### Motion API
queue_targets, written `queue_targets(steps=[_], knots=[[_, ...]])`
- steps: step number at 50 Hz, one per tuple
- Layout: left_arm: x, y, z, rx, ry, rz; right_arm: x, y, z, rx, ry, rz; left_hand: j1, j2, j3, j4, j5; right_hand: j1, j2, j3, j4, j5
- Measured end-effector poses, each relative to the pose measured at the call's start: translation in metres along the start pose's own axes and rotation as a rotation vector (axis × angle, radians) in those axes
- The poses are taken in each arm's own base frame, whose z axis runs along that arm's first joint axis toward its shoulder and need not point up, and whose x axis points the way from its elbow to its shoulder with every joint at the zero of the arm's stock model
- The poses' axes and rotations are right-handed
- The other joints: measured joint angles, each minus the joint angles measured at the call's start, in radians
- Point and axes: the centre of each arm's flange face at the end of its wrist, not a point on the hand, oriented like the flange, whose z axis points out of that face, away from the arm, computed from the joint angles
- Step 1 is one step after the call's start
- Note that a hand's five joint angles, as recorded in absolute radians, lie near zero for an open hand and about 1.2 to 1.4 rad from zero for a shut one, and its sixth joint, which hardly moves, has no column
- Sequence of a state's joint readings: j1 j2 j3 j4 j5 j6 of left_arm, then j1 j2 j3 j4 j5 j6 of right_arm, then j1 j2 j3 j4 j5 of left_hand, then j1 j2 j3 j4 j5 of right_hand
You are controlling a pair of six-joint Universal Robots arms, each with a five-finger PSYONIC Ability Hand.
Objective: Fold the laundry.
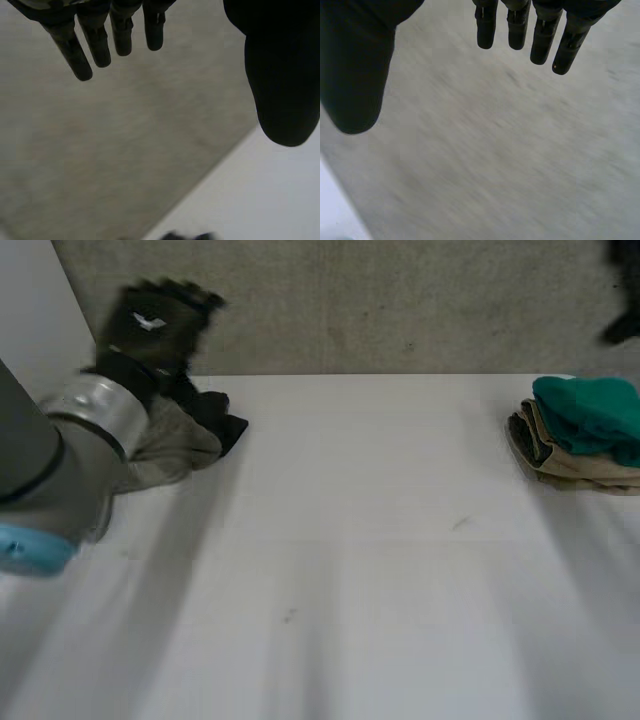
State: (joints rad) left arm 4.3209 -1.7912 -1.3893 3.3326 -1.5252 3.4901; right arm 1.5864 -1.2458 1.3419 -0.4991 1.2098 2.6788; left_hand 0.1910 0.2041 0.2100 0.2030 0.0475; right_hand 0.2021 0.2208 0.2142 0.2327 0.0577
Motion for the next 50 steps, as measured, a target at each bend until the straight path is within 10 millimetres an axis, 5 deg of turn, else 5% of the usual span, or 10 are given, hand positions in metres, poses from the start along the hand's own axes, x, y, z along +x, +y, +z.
queue_targets(steps=[4,8,10,20,29,31,33,35,38,50], knots=[[-0.031,0.023,0.022,-0.015,-0.101,0.022,-0.050,-0.015,-0.024,-0.002,-0.135,0.093,0.000,0.000,-0.002,-0.001,0.000,0.000,0.000,0.000,0.000,0.000],[-0.062,0.066,0.046,-0.085,-0.132,0.046,-0.104,-0.024,-0.061,-0.031,-0.283,0.166,0.000,-0.001,-0.002,-0.001,0.000,0.000,0.000,0.000,0.000,0.000],[-0.080,0.104,0.060,-0.147,-0.117,0.057,-0.129,-0.024,-0.081,-0.053,-0.351,0.185,0.000,-0.001,-0.002,-0.001,0.000,0.000,0.000,0.000,0.000,0.000],[-0.097,0.210,0.099,-0.226,-0.041,0.140,-0.160,-0.004,-0.126,-0.159,-0.449,0.156,0.040,0.025,0.019,0.026,0.011,0.000,0.000,0.000,0.000,0.000],[-0.088,0.259,0.117,-0.195,-0.040,0.193,-0.162,0.007,-0.138,-0.215,-0.462,0.160,0.349,0.318,0.306,0.316,0.296,0.000,0.000,0.000,0.000,0.000],[-0.087,0.264,0.119,-0.190,-0.042,0.195,-0.162,0.008,-0.140,-0.222,-0.464,0.162,0.397,0.368,0.359,0.367,0.345,0.000,0.000,0.000,0.000,0.000],[-0.086,0.268,0.122,-0.183,-0.046,0.197,-0.163,0.009,-0.141,-0.230,-0.466,0.164,0.794,0.720,0.707,0.724,0.694,0.000,0.000,0.000,0.000,0.000],[-0.085,0.267,0.125,-0.171,-0.052,0.199,-0.162,0.011,-0.142,-0.237,-0.465,0.166,0.956,0.896,0.872,0.892,0.863,0.000,0.000,0.000,0.000,0.000],[-0.084,0.256,0.129,-0.137,-0.071,0.206,-0.159,0.014,-0.142,-0.249,-0.456,0.165,0.974,0.979,0.968,0.985,0.928,0.000,0.000,0.000,0.000,0.000],[-0.054,0.149,0.112,0.020,-0.083,0.119,-0.150,0.018,-0.139,-0.258,-0.426,0.157,0.974,0.988,0.977,0.993,0.928,0.000,0.000,0.000,0.000,0.000]])
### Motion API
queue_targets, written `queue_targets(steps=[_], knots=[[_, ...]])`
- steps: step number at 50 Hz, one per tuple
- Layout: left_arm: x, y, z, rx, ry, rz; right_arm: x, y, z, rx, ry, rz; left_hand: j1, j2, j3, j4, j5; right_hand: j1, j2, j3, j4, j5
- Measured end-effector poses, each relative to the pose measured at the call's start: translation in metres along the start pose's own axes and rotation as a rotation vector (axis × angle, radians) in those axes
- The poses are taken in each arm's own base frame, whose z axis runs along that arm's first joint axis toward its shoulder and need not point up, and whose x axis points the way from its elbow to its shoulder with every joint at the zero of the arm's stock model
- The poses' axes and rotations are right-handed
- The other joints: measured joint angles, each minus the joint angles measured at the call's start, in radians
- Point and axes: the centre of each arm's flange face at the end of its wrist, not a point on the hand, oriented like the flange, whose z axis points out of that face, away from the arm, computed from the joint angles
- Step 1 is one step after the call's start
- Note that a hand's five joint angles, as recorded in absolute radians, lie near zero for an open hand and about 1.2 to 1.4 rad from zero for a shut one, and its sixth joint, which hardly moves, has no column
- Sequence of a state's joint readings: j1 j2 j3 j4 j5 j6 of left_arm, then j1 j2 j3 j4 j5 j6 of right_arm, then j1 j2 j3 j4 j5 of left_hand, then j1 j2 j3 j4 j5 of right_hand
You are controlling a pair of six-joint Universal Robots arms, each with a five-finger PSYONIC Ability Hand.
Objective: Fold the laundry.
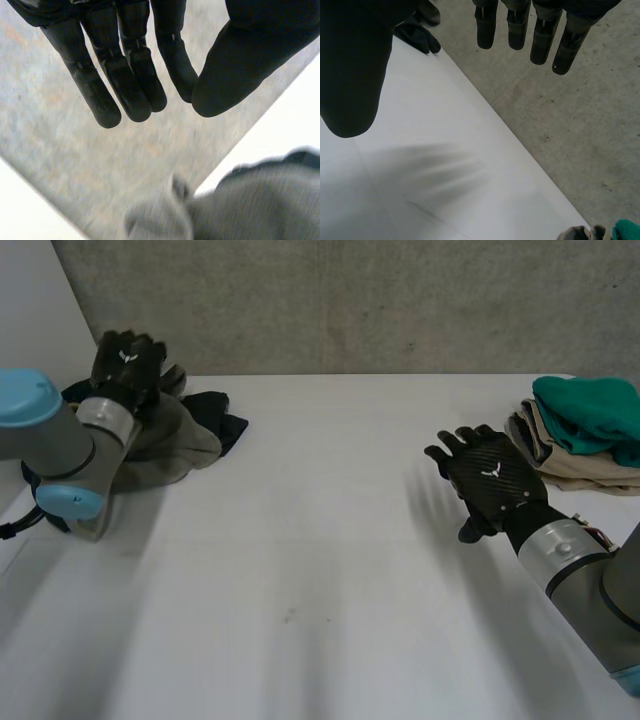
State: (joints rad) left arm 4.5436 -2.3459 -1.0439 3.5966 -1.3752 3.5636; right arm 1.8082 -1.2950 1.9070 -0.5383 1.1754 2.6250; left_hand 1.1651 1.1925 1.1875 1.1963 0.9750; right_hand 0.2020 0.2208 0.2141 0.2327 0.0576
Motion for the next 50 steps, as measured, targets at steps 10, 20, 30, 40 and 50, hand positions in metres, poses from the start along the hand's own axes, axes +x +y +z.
queue_targets(steps=[10,20,30,40,50], knots=[[0.017,-0.081,-0.030,0.116,0.069,-0.151,0.004,-0.004,-0.001,0.008,0.015,-0.005,-0.755,-0.683,-0.649,-0.663,-0.641,0.000,0.000,0.000,0.000,0.000],[0.014,0.014,-0.009,-0.084,0.148,0.014,0.010,0.001,-0.001,-0.005,0.031,-0.003,-0.977,-0.987,-0.975,-0.992,-0.931,0.000,0.000,0.000,0.000,0.000],[0.014,0.097,0.007,-0.175,0.187,0.175,0.012,0.003,0.001,-0.010,0.035,-0.002,-0.876,-0.912,-0.910,-0.914,-0.863,0.000,0.000,0.000,0.000,0.000],[0.011,0.120,0.021,-0.123,0.132,0.204,0.013,0.006,0.002,-0.016,0.039,-0.001,-0.099,-0.140,-0.141,-0.143,-0.131,0.000,0.000,0.000,0.000,0.000],[0.005,0.044,0.024,0.073,0.037,0.228,0.013,0.007,0.002,-0.020,0.039,0.000,-0.059,-0.004,-0.009,0.000,-0.036,0.000,0.000,0.000,0.000,0.000]])
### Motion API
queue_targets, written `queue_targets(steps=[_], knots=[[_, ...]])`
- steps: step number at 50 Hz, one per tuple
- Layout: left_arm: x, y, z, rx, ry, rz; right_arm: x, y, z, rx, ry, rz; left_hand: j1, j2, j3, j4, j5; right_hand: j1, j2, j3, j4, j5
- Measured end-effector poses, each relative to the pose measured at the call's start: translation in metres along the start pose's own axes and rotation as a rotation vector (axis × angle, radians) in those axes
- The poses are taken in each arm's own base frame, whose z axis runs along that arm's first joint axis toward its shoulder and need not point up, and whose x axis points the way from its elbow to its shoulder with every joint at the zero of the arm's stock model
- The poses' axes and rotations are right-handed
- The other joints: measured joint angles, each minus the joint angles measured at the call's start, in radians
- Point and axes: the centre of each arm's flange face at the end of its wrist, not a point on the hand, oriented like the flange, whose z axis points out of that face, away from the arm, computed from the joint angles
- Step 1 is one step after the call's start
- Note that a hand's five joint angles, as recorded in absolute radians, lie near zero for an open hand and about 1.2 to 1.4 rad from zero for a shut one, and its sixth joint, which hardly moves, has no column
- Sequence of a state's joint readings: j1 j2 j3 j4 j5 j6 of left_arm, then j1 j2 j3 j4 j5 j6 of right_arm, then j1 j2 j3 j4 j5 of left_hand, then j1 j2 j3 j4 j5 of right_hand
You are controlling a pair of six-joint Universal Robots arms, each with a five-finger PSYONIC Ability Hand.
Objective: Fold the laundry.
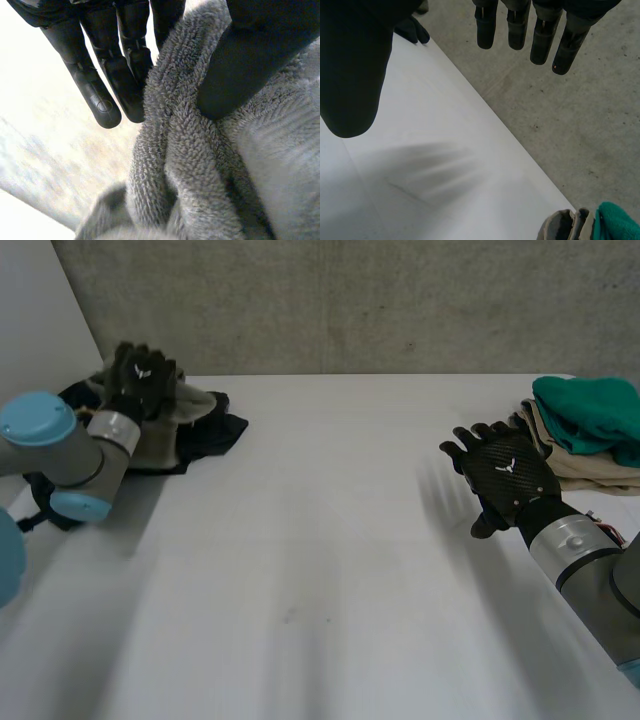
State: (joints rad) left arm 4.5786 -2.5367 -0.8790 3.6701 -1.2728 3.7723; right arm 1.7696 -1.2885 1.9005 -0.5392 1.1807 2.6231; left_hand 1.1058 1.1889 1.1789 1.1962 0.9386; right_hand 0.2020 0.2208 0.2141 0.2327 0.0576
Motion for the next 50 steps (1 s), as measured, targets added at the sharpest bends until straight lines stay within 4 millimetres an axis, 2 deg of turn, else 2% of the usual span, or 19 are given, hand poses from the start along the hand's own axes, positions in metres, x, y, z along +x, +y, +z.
queue_targets(steps=[1,3,4,8,9,11,12,13,14,15,16,18,20,21,23,29,35,40,50], knots=[[-0.001,-0.019,-0.002,0.031,-0.004,-0.013,0.000,0.000,0.000,0.000,0.000,0.000,0.000,0.000,0.001,0.000,0.000,0.000,0.000,0.000,0.000,0.000],[-0.001,-0.019,-0.002,0.031,-0.004,-0.013,0.000,0.000,0.000,0.000,0.000,0.000,0.000,0.000,0.001,0.000,0.000,0.000,0.000,0.000,0.000,0.000],[-0.001,-0.064,-0.009,0.095,-0.001,-0.063,0.000,0.000,0.000,-0.001,0.001,0.001,0.000,0.003,0.006,0.000,0.000,0.000,0.000,0.000,0.000,0.000],[0.003,-0.123,-0.029,0.153,0.033,-0.170,0.002,-0.001,0.000,-0.001,0.010,0.000,0.000,0.005,0.008,0.000,0.000,0.000,0.000,0.000,0.000,0.000],[0.008,-0.148,-0.041,0.168,0.062,-0.229,0.003,-0.001,0.000,-0.001,0.017,-0.001,0.000,0.005,0.008,0.000,0.000,0.000,0.000,0.000,0.000,0.000],[0.014,-0.170,-0.056,0.174,0.098,-0.290,0.005,-0.002,0.000,-0.003,0.025,-0.002,0.000,0.005,0.009,0.001,0.000,0.000,0.000,0.000,0.000,0.000],[0.014,-0.170,-0.056,0.174,0.098,-0.290,0.005,-0.002,0.000,-0.003,0.025,-0.002,0.000,0.005,0.009,0.001,0.000,0.000,0.000,0.000,0.000,0.000],[0.028,-0.194,-0.080,0.160,0.169,-0.382,0.008,-0.003,-0.001,-0.005,0.045,-0.005,0.000,0.006,0.009,0.001,0.000,0.000,0.000,0.000,0.000,0.000],[0.038,-0.204,-0.093,0.141,0.213,-0.432,0.010,-0.003,-0.001,-0.006,0.055,-0.006,0.000,0.006,0.009,0.002,0.000,0.000,0.000,0.000,0.000,0.000],[0.038,-0.204,-0.093,0.141,0.213,-0.432,0.010,-0.003,-0.001,-0.006,0.055,-0.006,0.000,0.006,0.009,0.002,0.000,0.000,0.000,0.000,0.000,0.000],[0.054,-0.215,-0.114,0.105,0.284,-0.502,0.013,-0.004,-0.001,-0.008,0.071,-0.007,0.000,0.006,0.009,0.004,0.000,0.000,0.000,0.000,0.000,0.000],[0.069,-0.222,-0.130,0.068,0.347,-0.555,0.015,-0.004,-0.001,-0.009,0.081,-0.008,-0.041,-0.044,-0.042,-0.032,-0.031,0.000,0.000,0.000,0.000,0.000],[0.092,-0.230,-0.154,0.009,0.442,-0.626,0.018,-0.004,-0.001,-0.012,0.095,-0.009,-0.528,-0.502,-0.470,-0.484,-0.463,0.000,0.000,0.000,0.000,0.000],[0.099,-0.233,-0.162,-0.011,0.473,-0.649,0.019,-0.004,-0.001,-0.013,0.098,-0.009,-0.574,-0.544,-0.513,-0.527,-0.506,0.000,0.000,0.000,0.000,0.000],[0.122,-0.242,-0.188,-0.085,0.574,-0.724,0.022,-0.004,-0.001,-0.016,0.108,-0.008,-0.893,-0.922,-0.906,-0.933,-0.856,0.000,0.000,0.000,0.000,0.000],[0.128,-0.249,-0.202,-0.141,0.610,-0.784,0.024,-0.003,-0.001,-0.019,0.113,-0.006,-0.907,-0.980,-0.963,-0.989,-0.894,0.000,0.000,0.000,0.000,0.000],[0.094,-0.240,-0.178,-0.133,0.441,-0.782,0.022,-0.004,-0.004,-0.047,0.095,0.011,-0.907,-0.980,-0.963,-0.989,-0.894,0.000,0.000,0.000,0.000,0.000],[0.071,-0.214,-0.162,-0.173,0.311,-0.714,0.016,-0.006,-0.013,-0.135,0.038,0.056,-0.906,-0.980,-0.963,-0.989,-0.894,0.000,0.000,0.000,0.000,0.000],[0.087,-0.167,-0.170,-0.320,0.308,-0.543,-0.007,-0.014,-0.035,-0.314,-0.113,0.163,-0.881,-0.954,-0.946,-0.967,-0.882,0.000,0.000,0.000,0.000,0.000]])
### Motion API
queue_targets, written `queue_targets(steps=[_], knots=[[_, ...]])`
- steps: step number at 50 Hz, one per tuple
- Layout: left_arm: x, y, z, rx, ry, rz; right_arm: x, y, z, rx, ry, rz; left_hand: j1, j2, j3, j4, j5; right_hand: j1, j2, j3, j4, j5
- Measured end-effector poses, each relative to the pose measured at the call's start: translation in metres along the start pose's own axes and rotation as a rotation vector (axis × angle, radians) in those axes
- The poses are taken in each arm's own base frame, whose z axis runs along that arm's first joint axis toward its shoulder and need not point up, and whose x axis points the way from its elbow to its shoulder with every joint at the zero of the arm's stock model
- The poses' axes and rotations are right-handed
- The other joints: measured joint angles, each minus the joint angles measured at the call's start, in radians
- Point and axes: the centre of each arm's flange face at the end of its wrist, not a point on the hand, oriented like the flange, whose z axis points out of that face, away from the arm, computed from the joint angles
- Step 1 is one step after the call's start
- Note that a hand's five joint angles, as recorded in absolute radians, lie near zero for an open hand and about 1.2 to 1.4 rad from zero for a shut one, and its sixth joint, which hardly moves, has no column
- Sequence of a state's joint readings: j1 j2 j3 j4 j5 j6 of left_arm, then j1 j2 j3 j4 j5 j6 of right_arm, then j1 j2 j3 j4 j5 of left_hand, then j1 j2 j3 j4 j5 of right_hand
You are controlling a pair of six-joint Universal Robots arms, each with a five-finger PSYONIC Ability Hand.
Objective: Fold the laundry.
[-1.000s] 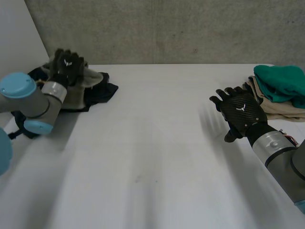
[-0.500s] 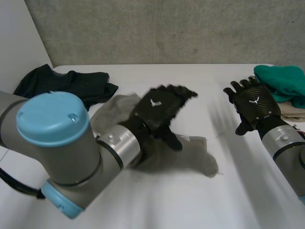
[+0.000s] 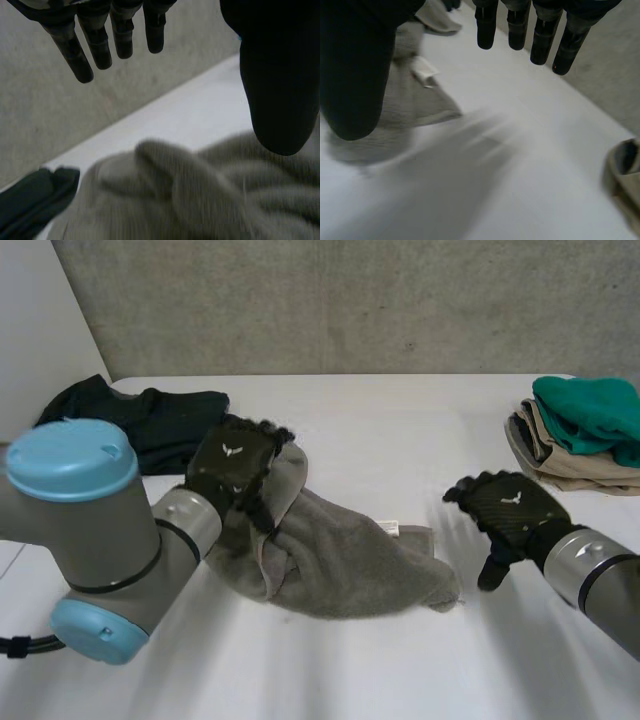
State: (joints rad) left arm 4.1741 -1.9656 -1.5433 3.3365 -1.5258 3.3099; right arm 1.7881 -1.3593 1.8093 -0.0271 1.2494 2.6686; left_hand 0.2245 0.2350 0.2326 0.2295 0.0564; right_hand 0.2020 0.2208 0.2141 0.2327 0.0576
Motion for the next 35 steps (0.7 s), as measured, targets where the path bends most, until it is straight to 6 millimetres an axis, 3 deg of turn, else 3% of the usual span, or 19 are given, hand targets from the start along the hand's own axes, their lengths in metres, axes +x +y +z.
queue_targets(steps=[8,16,20,22,25,26,27,30,34,35], knots=[[0.003,0.029,0.007,-0.091,-0.074,0.001,-0.030,0.002,-0.002,0.005,-0.078,0.024,0.092,0.079,0.081,0.088,0.088,0.000,0.000,0.000,0.000,0.000],[0.013,0.040,0.016,-0.112,-0.067,-0.040,-0.047,0.016,0.015,0.020,-0.061,-0.004,0.096,0.090,0.086,0.093,0.096,0.000,0.000,0.000,0.000,0.000],[0.016,0.044,0.020,-0.120,-0.061,-0.043,-0.052,0.024,0.026,0.024,-0.049,-0.017,0.253,0.235,0.227,0.232,0.234,0.029,0.032,0.035,0.028,0.030],[0.017,0.048,0.024,-0.128,-0.059,-0.041,-0.054,0.027,0.033,0.033,-0.043,-0.026,0.590,0.530,0.530,0.536,0.528,0.225,0.276,0.282,0.252,0.242],[0.016,0.050,0.027,-0.132,-0.059,-0.038,-0.055,0.028,0.037,0.041,-0.041,-0.031,0.738,0.692,0.694,0.700,0.691,0.397,0.451,0.453,0.433,0.411],[0.016,0.052,0.029,-0.134,-0.060,-0.035,-0.055,0.027,0.040,0.049,-0.040,-0.034,0.861,0.826,0.818,0.826,0.817,0.643,0.749,0.744,0.726,0.688],[0.016,0.052,0.031,-0.132,-0.061,-0.031,-0.055,0.027,0.041,0.055,-0.039,-0.037,0.926,0.895,0.897,0.907,0.897,0.669,0.798,0.778,0.761,0.723],[0.013,0.048,0.037,-0.112,-0.069,-0.012,-0.052,0.020,0.046,0.082,-0.029,-0.045,0.930,0.955,0.954,0.964,0.925,0.765,0.952,0.961,0.948,0.905],[0.007,0.038,0.044,-0.078,-0.082,0.013,-0.046,0.008,0.050,0.120,-0.010,-0.053,0.930,0.956,0.955,0.967,0.925,0.765,0.952,0.963,0.953,0.909],[0.000,0.026,0.049,-0.042,-0.101,0.031,-0.039,-0.002,0.053,0.152,0.009,-0.059,0.930,0.956,0.955,0.967,0.925,0.765,0.952,0.963,0.954,0.909]])
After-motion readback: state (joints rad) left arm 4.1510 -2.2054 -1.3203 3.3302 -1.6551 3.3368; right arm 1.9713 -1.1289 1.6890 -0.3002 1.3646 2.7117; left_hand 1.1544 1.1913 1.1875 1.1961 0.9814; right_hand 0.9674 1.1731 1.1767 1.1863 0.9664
